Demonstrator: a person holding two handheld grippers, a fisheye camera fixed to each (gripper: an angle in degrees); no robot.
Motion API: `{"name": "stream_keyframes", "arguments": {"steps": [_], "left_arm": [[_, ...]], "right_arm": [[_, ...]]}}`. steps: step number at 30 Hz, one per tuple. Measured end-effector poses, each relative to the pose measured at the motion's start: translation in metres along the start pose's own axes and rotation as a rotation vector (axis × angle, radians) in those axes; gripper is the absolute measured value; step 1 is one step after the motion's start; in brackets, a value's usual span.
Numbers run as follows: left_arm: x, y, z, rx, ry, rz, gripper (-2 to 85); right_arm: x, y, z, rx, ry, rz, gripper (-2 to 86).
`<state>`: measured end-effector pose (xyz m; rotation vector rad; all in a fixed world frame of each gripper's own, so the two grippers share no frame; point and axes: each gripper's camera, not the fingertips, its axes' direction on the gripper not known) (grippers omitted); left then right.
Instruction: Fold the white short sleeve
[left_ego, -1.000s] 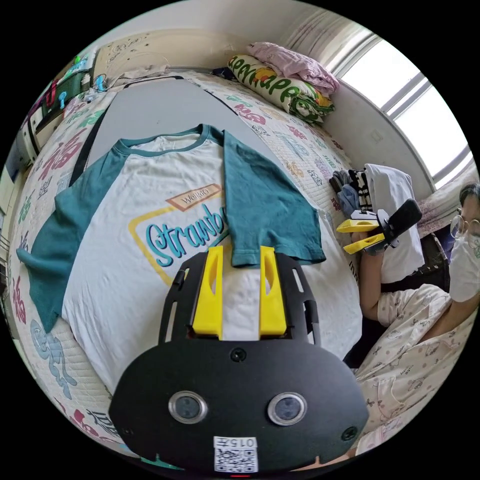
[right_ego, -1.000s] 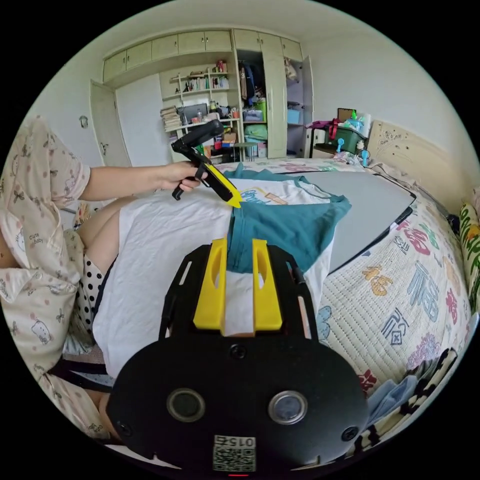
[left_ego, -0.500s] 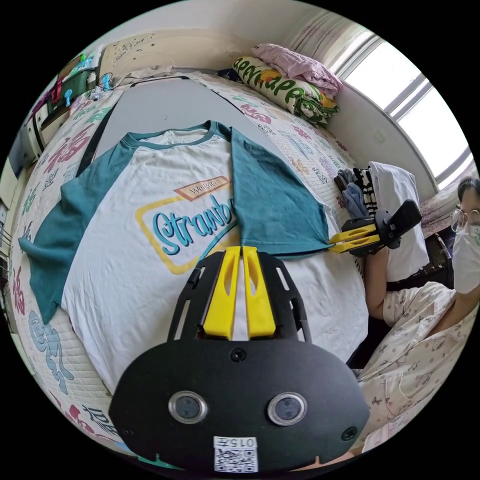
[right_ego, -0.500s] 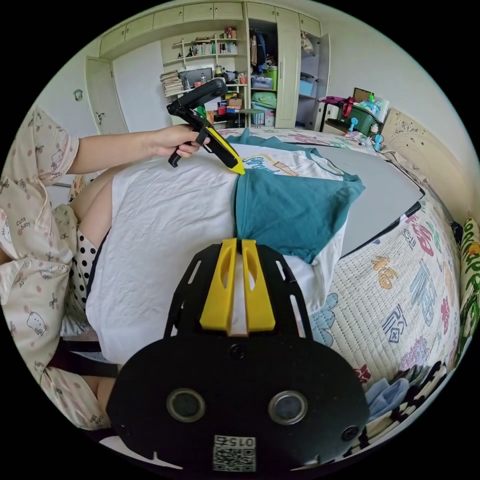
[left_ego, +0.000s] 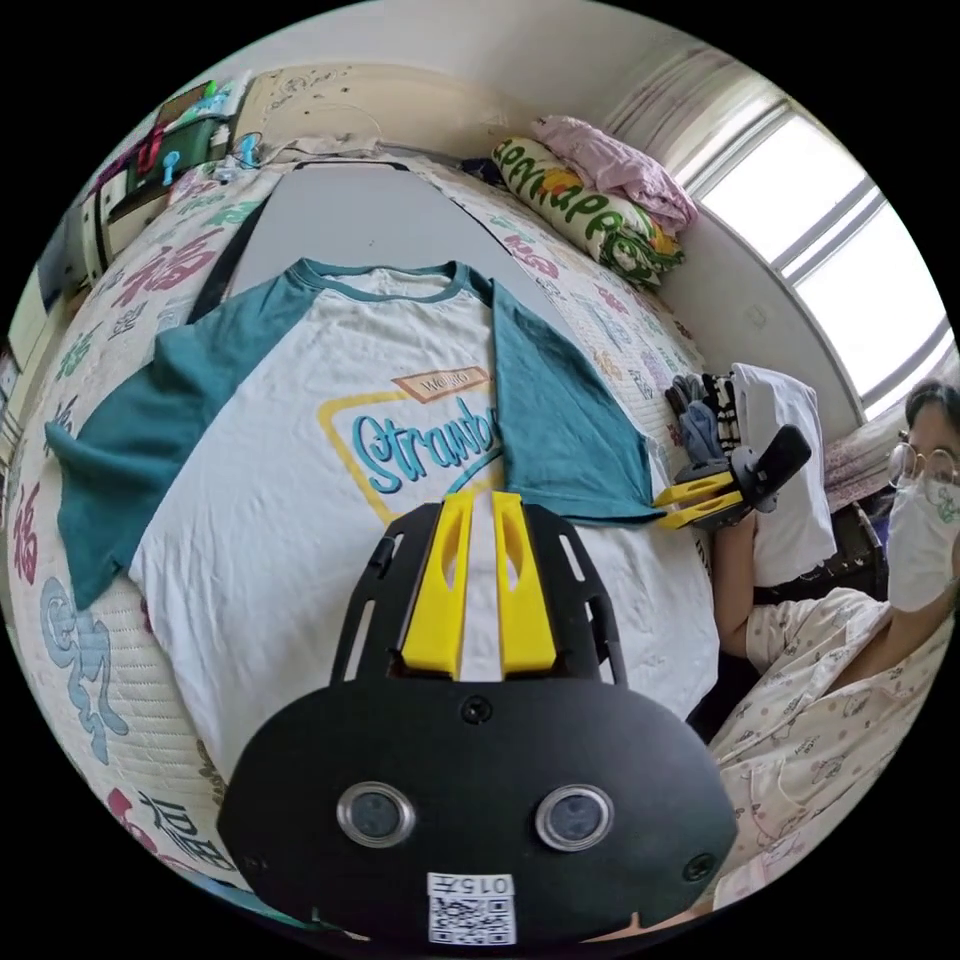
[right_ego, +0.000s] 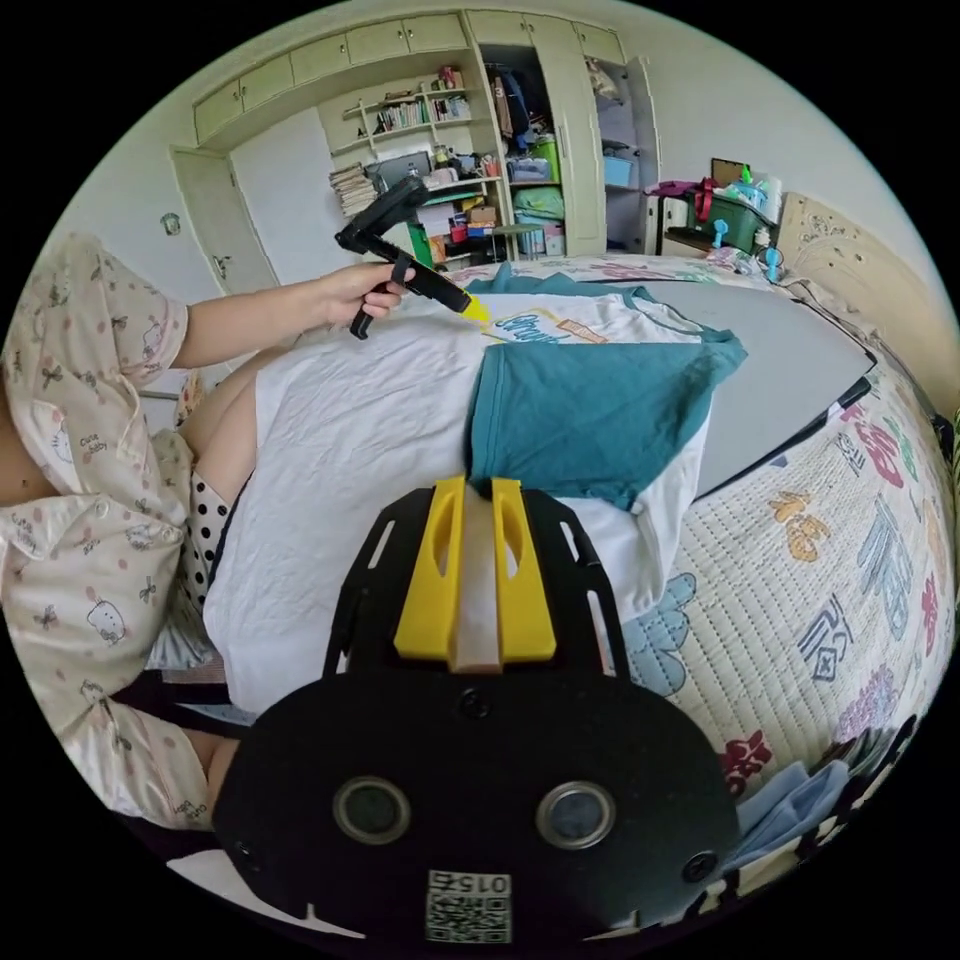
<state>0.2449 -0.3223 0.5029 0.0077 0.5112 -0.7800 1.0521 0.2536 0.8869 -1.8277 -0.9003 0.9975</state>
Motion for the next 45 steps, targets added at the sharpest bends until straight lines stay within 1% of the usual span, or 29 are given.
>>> {"name": "stream_keyframes", "arguments": {"steps": [1,3,5,6,8,9,10,12,13,14,16,18,20,22,25,27,28,30,32,33,35,36,38,39,40,41,42,44,45], "left_arm": [[-0.012,0.012,-0.015,0.038,-0.004,-0.035,5.4],[-0.069,0.071,-0.077,0.191,-0.059,-0.205,7.4],[-0.112,0.121,-0.117,0.276,-0.114,-0.327,9.4],[-0.138,0.154,-0.138,0.307,-0.151,-0.397,10.6],[-0.174,0.202,-0.162,0.349,-0.180,-0.482,12.3],[-0.196,0.230,-0.173,0.379,-0.177,-0.525,13.0],[-0.218,0.255,-0.180,0.405,-0.161,-0.564,13.2],[-0.251,0.286,-0.184,0.432,-0.102,-0.611,13.1],[-0.261,0.295,-0.183,0.438,-0.075,-0.619,12.8],[-0.279,0.311,-0.180,0.450,-0.025,-0.630,12.2],[-0.302,0.331,-0.173,0.466,0.022,-0.647,11.6],[-0.328,0.360,-0.170,0.526,0.074,-0.681,8.5],[-0.349,0.383,-0.167,0.562,0.152,-0.716,5.3],[-0.367,0.415,-0.165,0.581,0.268,-0.736,0.9],[-0.364,0.454,-0.178,0.628,0.275,-0.761,-0.5],[-0.358,0.503,-0.179,0.699,0.356,-0.822,-0.8],[-0.359,0.527,-0.174,0.735,0.424,-0.869,-0.9],[-0.360,0.547,-0.172,0.748,0.463,-0.889,-0.9],[-0.360,0.557,-0.175,0.758,0.478,-0.892,-0.9],[-0.362,0.563,-0.175,0.762,0.502,-0.889,-0.9],[-0.367,0.573,-0.170,0.756,0.554,-0.913,-0.9],[-0.371,0.582,-0.165,0.756,0.603,-0.933,-0.9],[-0.374,0.592,-0.162,0.768,0.649,-0.954,-0.9],[-0.376,0.597,-0.162,0.782,0.666,-0.960,-0.9],[-0.378,0.602,-0.160,0.790,0.692,-0.968,-0.9],[-0.379,0.604,-0.159,0.791,0.705,-0.973,-0.9],[-0.382,0.609,-0.157,0.790,0.719,-0.984,-0.9],[-0.385,0.613,-0.154,0.786,0.727,-0.999,-0.9],[-0.386,0.615,-0.152,0.776,0.726,-1.008,-0.9]], "right_arm": [[0.025,0.012,-0.019,0.075,-0.060,0.030,5.3],[0.068,0.034,-0.044,0.201,-0.147,0.094,4.7],[0.131,0.063,-0.057,0.353,-0.302,0.186,3.0],[0.148,0.070,-0.056,0.380,-0.359,0.206,2.7],[0.223,0.097,-0.037,0.424,-0.602,0.341,2.9],[0.237,0.105,-0.034,0.442,-0.627,0.381,3.0],[0.252,0.116,-0.035,0.475,-0.618,0.412,3.4],[0.263,0.119,-0.031,0.478,-0.609,0.392,3.7],[0.275,0.122,-0.021,0.459,-0.576,0.458,3.7],[0.288,0.124,-0.009,0.440,-0.529,0.537,2.4],[0.299,0.118,0.007,0.370,-0.425,0.615,0.7],[0.298,0.104,0.016,0.308,-0.313,0.592,-0.2],[0.292,0.074,0.019,0.261,-0.112,0.596,-0.4],[0.286,0.040,0.017,0.267,-0.013,0.584,-0.4],[0.262,-0.041,0.024,0.340,0.064,0.470,-0.4],[0.247,-0.096,0.045,0.361,0.084,0.400,-0.3],[0.237,-0.134,0.069,0.357,0.081,0.355,-0.3],[0.225,-0.189,0.118,0.324,0.045,0.297,-0.1],[0.220,-0.254,0.207,0.247,-0.044,0.289,0.4],[0.221,-0.269,0.232,0.223,-0.072,0.290,0.6],[0.224,-0.320,0.341,0.093,-0.157,0.296,2.2],[0.225,-0.331,0.370,0.054,-0.148,0.311,2.8],[0.231,-0.369,0.482,-0.109,-0.059,0.357,5.3],[0.232,-0.377,0.508,-0.149,-0.038,0.362,5.5],[0.236,-0.392,0.558,-0.222,0.004,0.390,6.0],[0.240,-0.403,0.602,-0.260,0.011,0.402,6.3],[0.242,-0.408,0.622,-0.276,0.013,0.402,6.4],[0.251,-0.424,0.697,-0.344,0.103,0.409,7.7],[0.253,-0.426,0.713,-0.359,0.130,0.407,8.1]]}}
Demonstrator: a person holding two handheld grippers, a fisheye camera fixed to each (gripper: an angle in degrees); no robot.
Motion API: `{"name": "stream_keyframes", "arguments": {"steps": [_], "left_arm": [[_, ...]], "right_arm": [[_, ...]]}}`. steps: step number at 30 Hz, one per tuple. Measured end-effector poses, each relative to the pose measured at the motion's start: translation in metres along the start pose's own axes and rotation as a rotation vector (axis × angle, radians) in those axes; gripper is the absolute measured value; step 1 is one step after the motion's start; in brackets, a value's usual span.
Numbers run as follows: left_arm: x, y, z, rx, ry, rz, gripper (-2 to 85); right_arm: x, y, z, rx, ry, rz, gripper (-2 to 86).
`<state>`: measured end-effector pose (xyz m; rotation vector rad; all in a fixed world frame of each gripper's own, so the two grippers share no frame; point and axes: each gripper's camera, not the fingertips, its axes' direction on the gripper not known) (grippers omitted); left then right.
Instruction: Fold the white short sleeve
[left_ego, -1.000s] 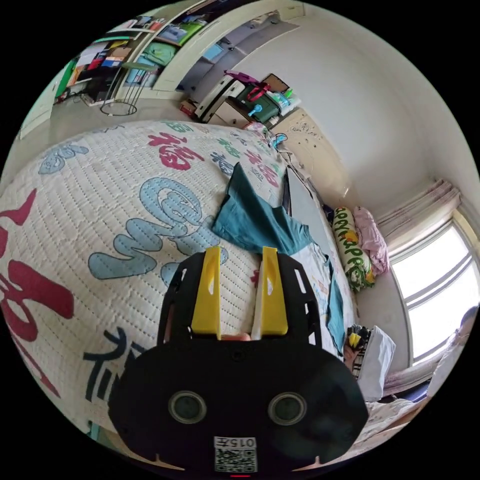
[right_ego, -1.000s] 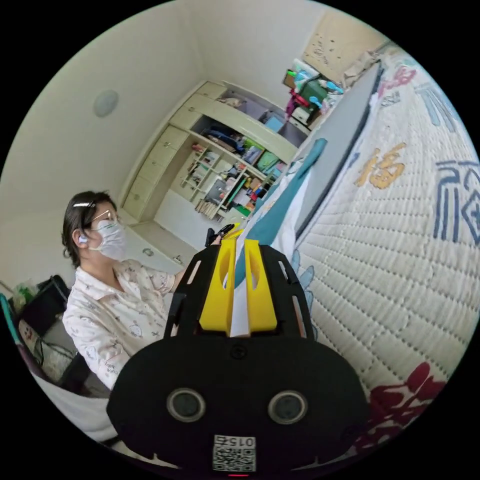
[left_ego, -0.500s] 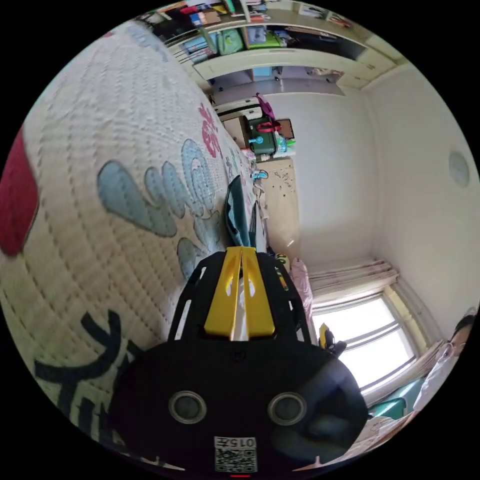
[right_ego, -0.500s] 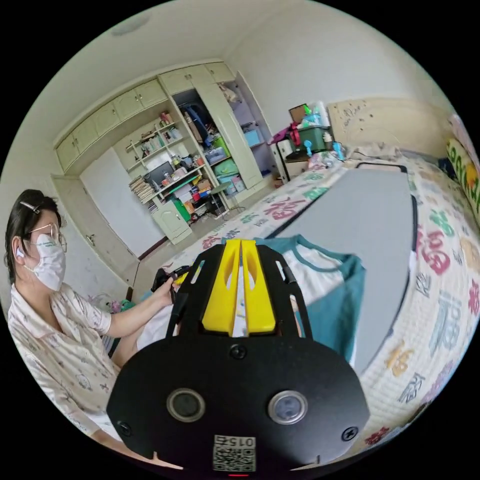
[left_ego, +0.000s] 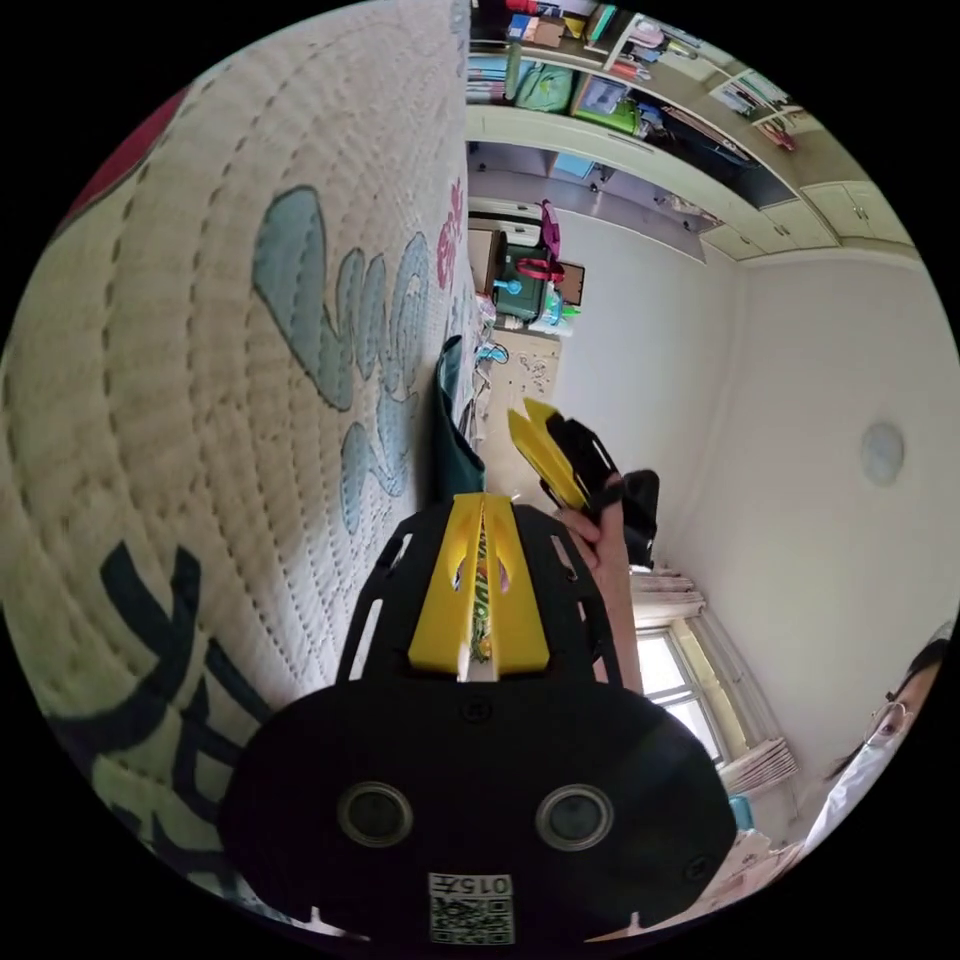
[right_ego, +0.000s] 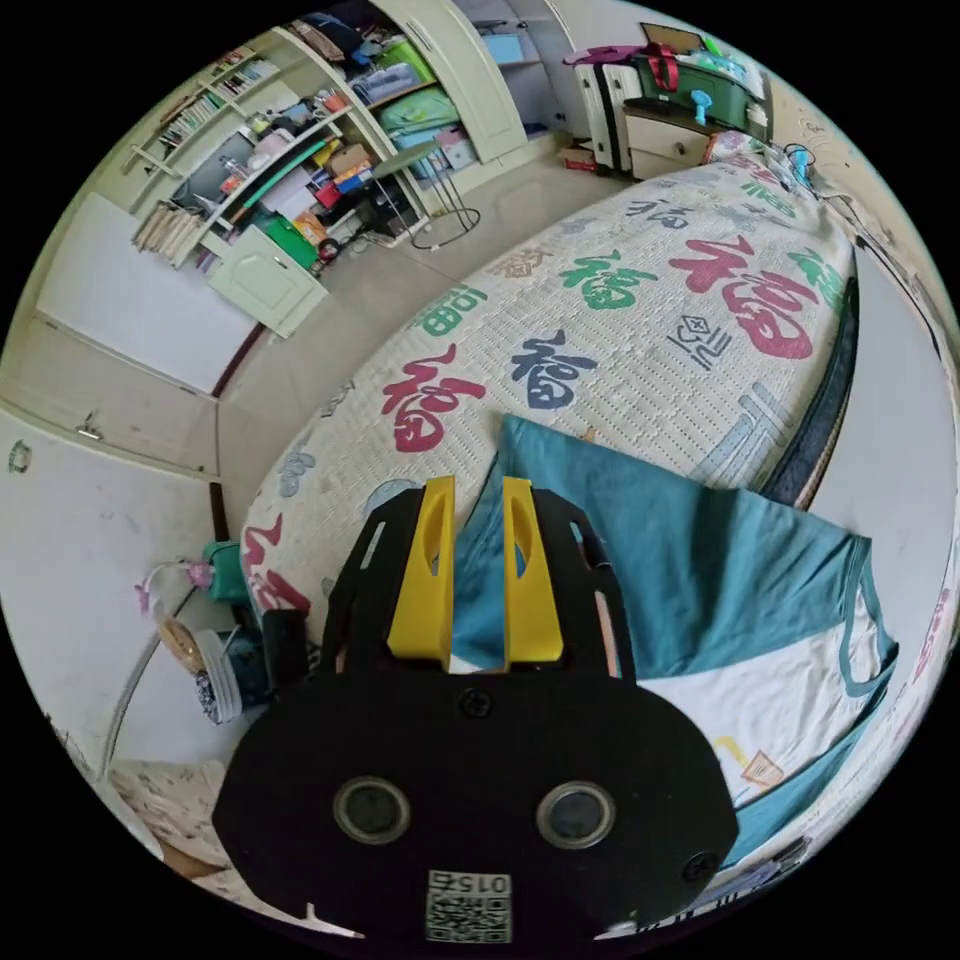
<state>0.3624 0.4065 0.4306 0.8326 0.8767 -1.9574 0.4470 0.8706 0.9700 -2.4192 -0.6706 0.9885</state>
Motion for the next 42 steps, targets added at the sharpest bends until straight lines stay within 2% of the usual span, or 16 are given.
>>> {"name": "stream_keyframes", "arguments": {"steps": [2,5,11,13,15,19,23,25,28,29,30,32,39,42], "left_arm": [[-0.005,-0.001,0.002,-0.008,-0.002,-0.017,-0.9],[-0.012,-0.007,0.009,-0.018,0.040,-0.048,-0.9],[-0.019,-0.009,0.026,-0.006,0.011,-0.058,-1.0],[-0.019,-0.007,0.037,-0.009,0.025,-0.046,-0.9],[-0.014,-0.005,0.044,-0.001,0.042,-0.026,-0.9],[0.009,-0.010,0.067,-0.038,0.009,0.081,-0.9],[0.054,-0.009,0.136,-0.261,0.010,0.289,-0.9],[0.088,0.012,0.184,-0.370,-0.083,0.464,-0.9],[0.119,0.039,0.242,-0.525,-0.187,0.646,-0.9],[0.129,0.054,0.273,-0.629,-0.219,0.721,-0.9],[0.134,0.069,0.303,-0.738,-0.233,0.765,-0.9],[0.134,0.088,0.337,-0.850,-0.251,0.796,-0.9],[0.126,0.128,0.426,-0.959,-0.392,0.890,-0.8],[0.125,0.145,0.457,-1.028,-0.361,0.926,-0.8]], "right_arm": [[-0.003,-0.027,0.054,-0.043,0.106,0.024,9.8],[0.005,-0.046,0.105,-0.089,0.144,0.067,10.8],[0.022,-0.054,0.172,-0.132,0.196,0.115,8.6],[0.030,-0.049,0.178,-0.118,0.202,0.117,7.2],[0.041,-0.041,0.177,-0.104,0.234,0.120,2.0],[0.084,0.003,0.127,0.039,0.071,0.132,-0.1],[0.153,0.090,0.050,0.241,-0.034,0.175,-0.4],[0.188,0.139,0.020,0.298,-0.010,0.227,-0.3],[0.248,0.226,-0.014,0.355,-0.060,0.339,0.0],[0.265,0.260,-0.024,0.380,-0.068,0.379,0.1],[0.273,0.277,-0.028,0.387,-0.066,0.396,0.2],[0.292,0.332,-0.038,0.395,-0.030,0.446,0.3],[0.312,0.427,-0.029,0.376,-0.034,0.500,0.3],[0.318,0.460,-0.019,0.347,-0.025,0.525,0.3]]}}
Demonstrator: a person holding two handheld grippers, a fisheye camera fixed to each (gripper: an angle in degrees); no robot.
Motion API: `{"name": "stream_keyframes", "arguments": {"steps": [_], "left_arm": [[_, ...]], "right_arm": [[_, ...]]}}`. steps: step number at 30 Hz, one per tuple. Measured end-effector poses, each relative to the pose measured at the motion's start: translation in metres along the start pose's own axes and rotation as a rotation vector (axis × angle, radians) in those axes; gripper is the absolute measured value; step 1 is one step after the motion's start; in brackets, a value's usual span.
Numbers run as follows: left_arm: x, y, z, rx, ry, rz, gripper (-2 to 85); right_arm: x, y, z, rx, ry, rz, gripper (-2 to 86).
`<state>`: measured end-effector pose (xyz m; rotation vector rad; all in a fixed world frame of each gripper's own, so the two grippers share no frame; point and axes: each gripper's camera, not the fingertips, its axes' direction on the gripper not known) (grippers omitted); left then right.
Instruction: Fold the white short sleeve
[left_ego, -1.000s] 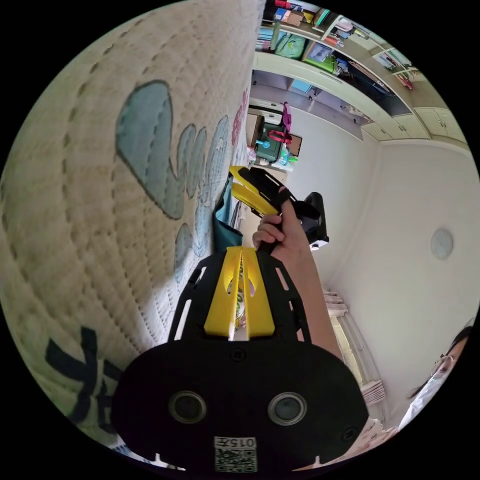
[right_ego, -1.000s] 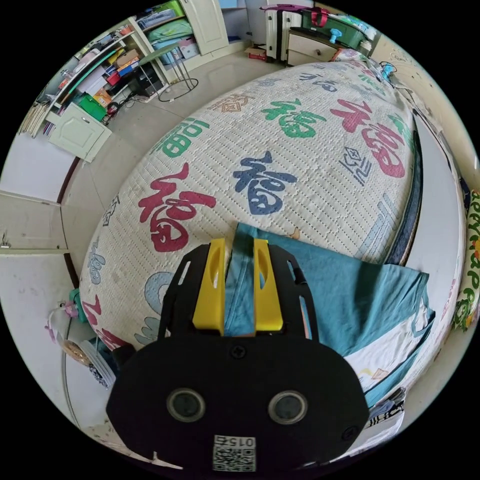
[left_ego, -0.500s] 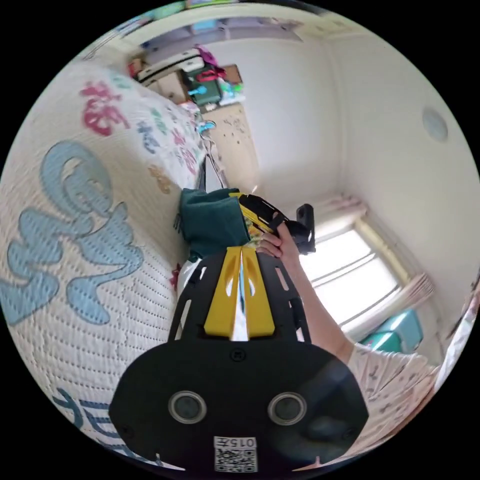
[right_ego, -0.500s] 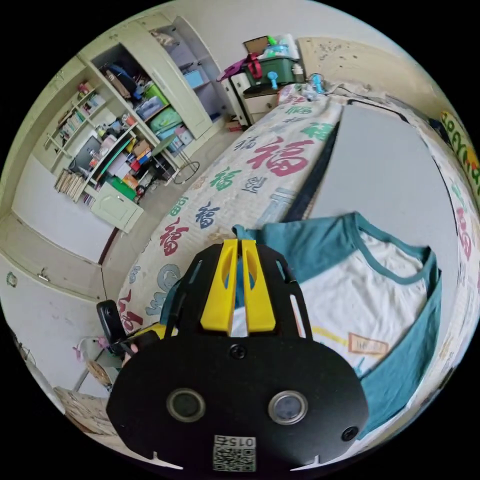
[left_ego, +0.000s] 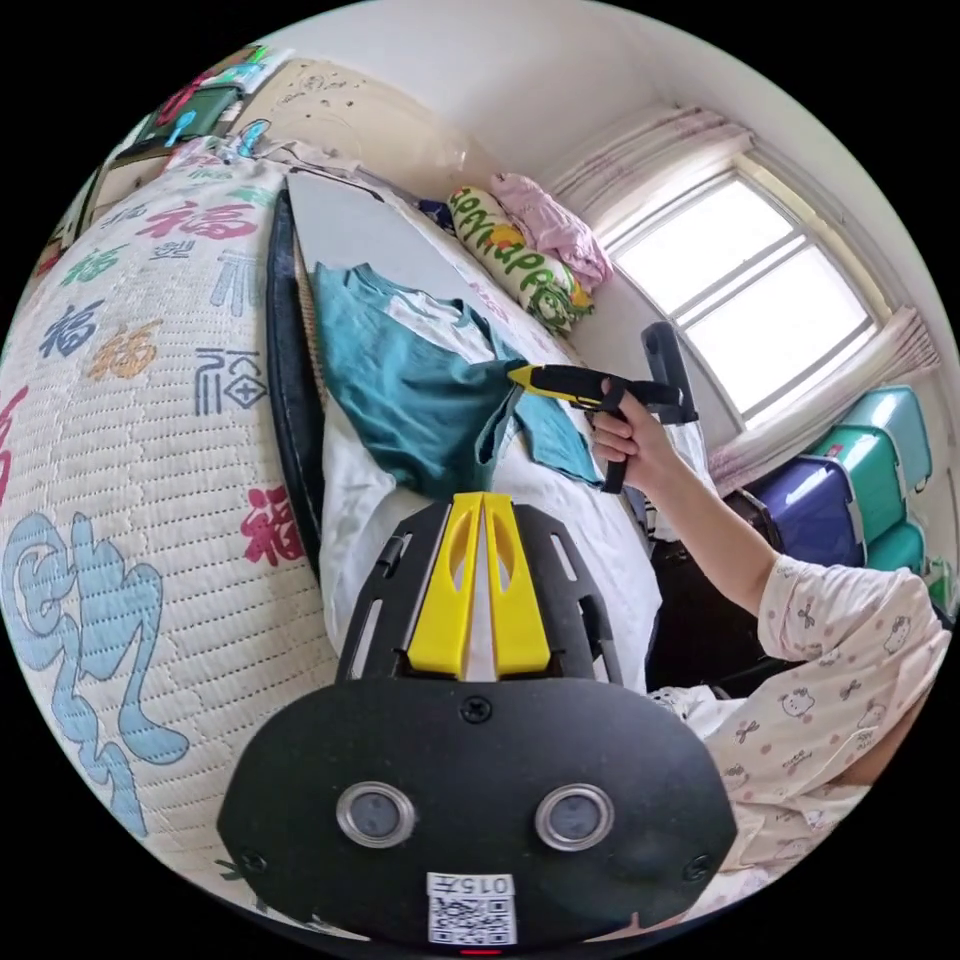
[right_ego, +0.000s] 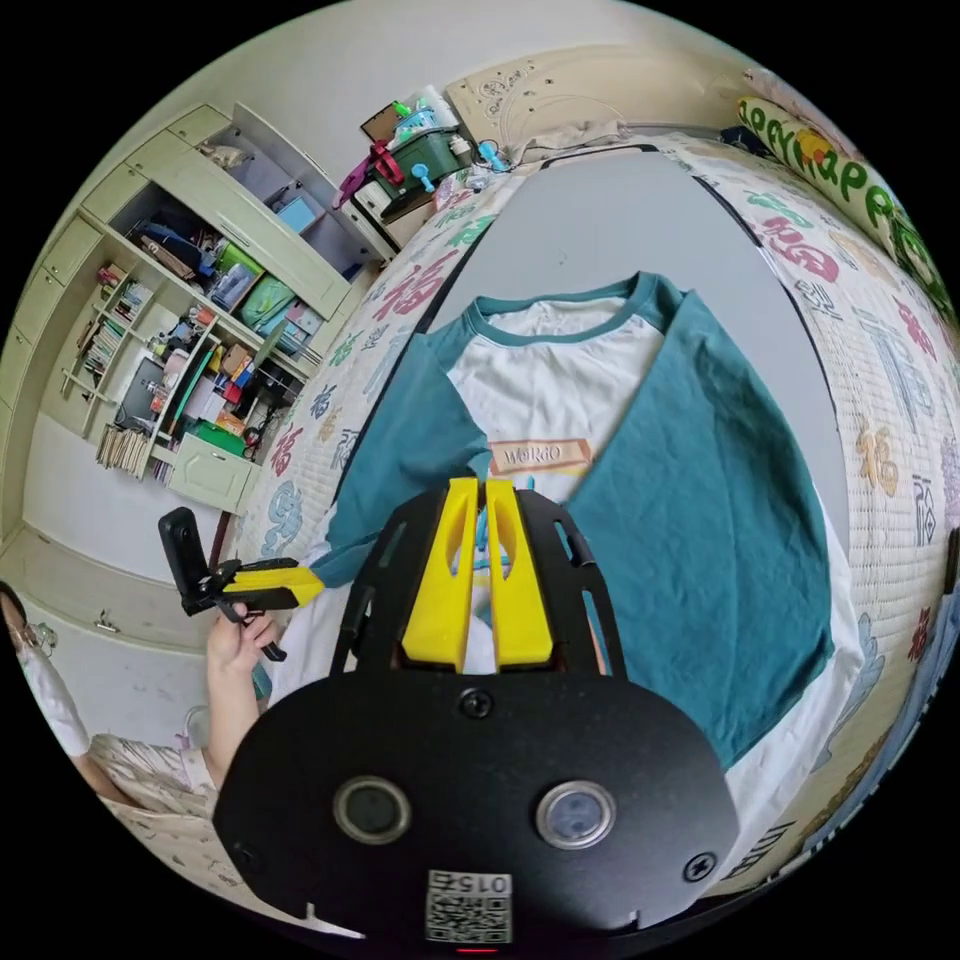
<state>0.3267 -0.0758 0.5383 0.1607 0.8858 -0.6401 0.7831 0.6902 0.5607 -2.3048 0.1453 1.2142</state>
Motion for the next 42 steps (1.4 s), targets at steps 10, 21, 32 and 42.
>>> {"name": "stream_keyframes", "arguments": {"steps": [10,21,32,42], "left_arm": [[0.019,-0.058,0.063,-0.174,0.007,0.148,0.1],[-0.037,-0.083,0.023,0.075,-0.295,-0.020,8.0],[-0.067,-0.113,0.060,-0.059,-0.371,0.033,4.9],[-0.099,-0.106,0.028,-0.009,-0.400,0.040,-0.3]], "right_arm": [[-0.038,0.056,-0.054,0.099,0.264,-0.152,2.4],[-0.200,0.172,-0.043,-0.201,-0.034,-0.796,8.9],[-0.258,0.204,-0.077,-0.226,0.107,-0.870,4.8],[-0.258,0.149,-0.166,-0.160,-0.194,-0.685,7.3]]}}
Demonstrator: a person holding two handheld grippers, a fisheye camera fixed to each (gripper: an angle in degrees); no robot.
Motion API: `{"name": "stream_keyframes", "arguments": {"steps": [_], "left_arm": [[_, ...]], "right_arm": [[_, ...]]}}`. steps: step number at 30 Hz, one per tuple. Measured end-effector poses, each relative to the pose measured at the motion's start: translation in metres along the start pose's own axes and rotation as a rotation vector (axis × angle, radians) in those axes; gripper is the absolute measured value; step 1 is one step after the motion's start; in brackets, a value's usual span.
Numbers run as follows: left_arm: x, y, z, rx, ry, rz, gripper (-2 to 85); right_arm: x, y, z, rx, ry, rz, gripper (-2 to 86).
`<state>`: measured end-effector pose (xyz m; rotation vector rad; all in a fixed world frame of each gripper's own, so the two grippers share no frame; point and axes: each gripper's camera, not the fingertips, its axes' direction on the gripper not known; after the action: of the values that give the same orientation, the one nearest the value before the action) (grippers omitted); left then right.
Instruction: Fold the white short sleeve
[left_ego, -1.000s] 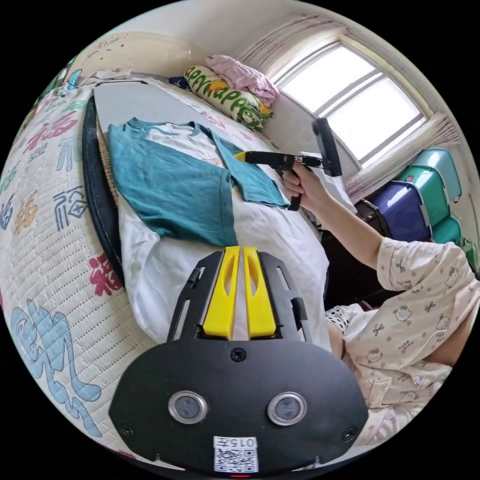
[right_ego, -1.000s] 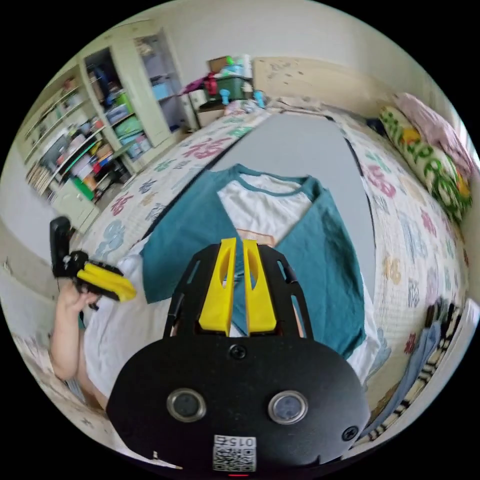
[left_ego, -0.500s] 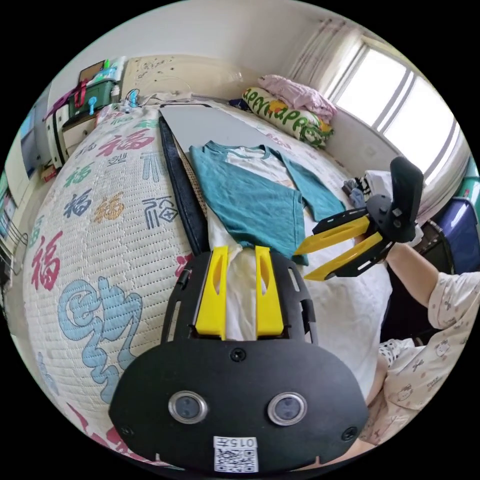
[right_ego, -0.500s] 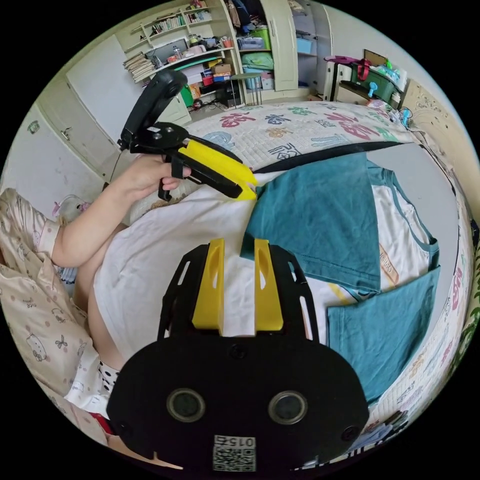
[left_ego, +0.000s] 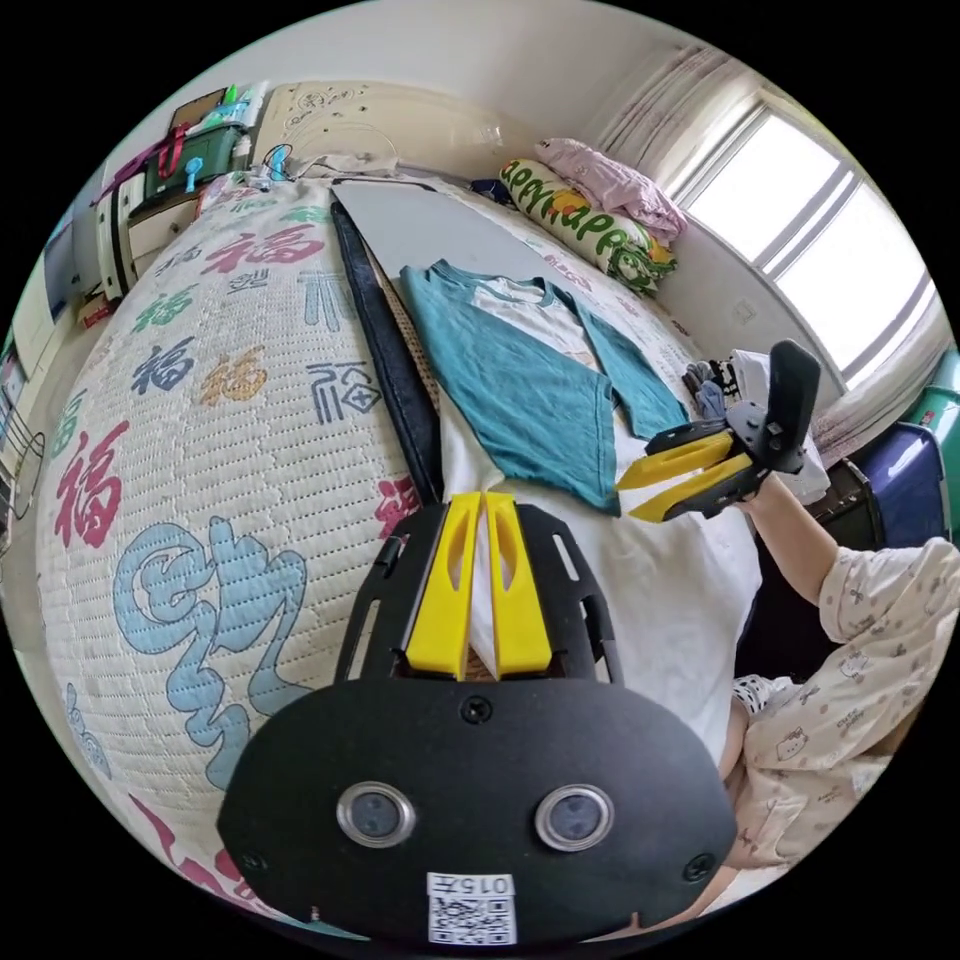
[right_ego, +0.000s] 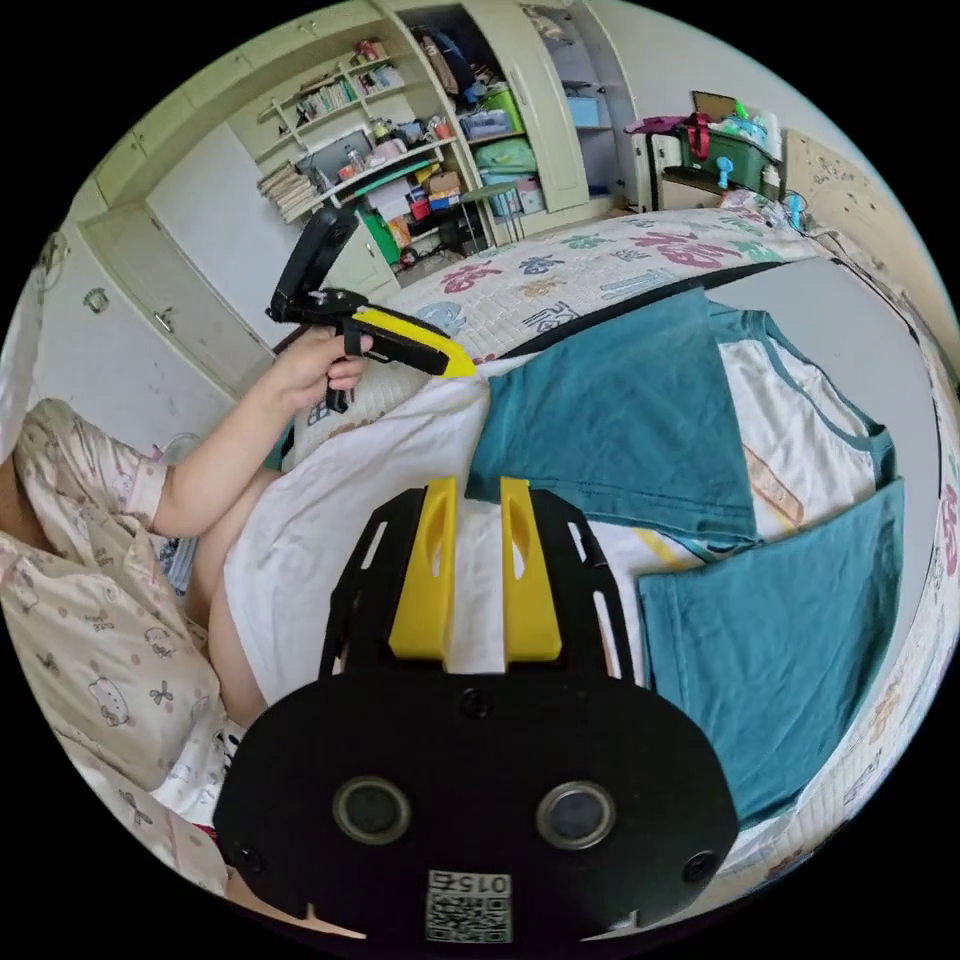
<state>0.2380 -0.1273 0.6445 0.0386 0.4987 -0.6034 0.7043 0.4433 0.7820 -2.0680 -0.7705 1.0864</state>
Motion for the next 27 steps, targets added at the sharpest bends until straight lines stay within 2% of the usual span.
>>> {"name": "stream_keyframes", "arguments": {"steps": [3,5,7,9,11,14,17,19,23,27], "left_arm": [[-0.008,-0.009,-0.018,0.113,-0.095,0.013,-0.5],[-0.008,-0.025,-0.021,0.187,-0.099,0.038,-0.6],[-0.003,-0.049,-0.018,0.276,-0.118,0.106,-0.6],[-0.002,-0.092,-0.001,0.360,-0.136,0.207,-0.6],[-0.015,-0.128,0.022,0.386,-0.085,0.194,-0.4],[-0.061,-0.190,0.083,0.260,0.012,0.116,0.8],[-0.123,-0.235,0.146,0.077,0.070,-0.048,6.2],[-0.152,-0.250,0.165,0.061,0.063,-0.112,8.7],[-0.169,-0.265,0.183,0.016,0.003,-0.111,8.6],[-0.161,-0.279,0.190,-0.024,-0.082,0.017,4.2]], "right_arm": [[0.043,-0.009,-0.067,0.151,0.055,0.143,7.5],[0.086,-0.018,-0.121,0.285,0.167,0.305,7.9],[0.104,-0.027,-0.153,0.397,0.276,0.304,9.2],[0.115,-0.047,-0.172,0.424,0.364,0.280,10.7],[0.136,-0.083,-0.184,0.382,0.423,0.345,10.9],[0.173,-0.128,-0.184,0.303,0.439,0.475,12.1],[0.202,-0.169,-0.173,0.216,0.423,0.532,13.1],[0.215,-0.190,-0.169,0.189,0.400,0.560,12.9],[0.237,-0.232,-0.171,0.193,0.229,0.629,9.8],[0.238,-0.263,-0.173,0.154,0.165,0.644,3.7]]}}
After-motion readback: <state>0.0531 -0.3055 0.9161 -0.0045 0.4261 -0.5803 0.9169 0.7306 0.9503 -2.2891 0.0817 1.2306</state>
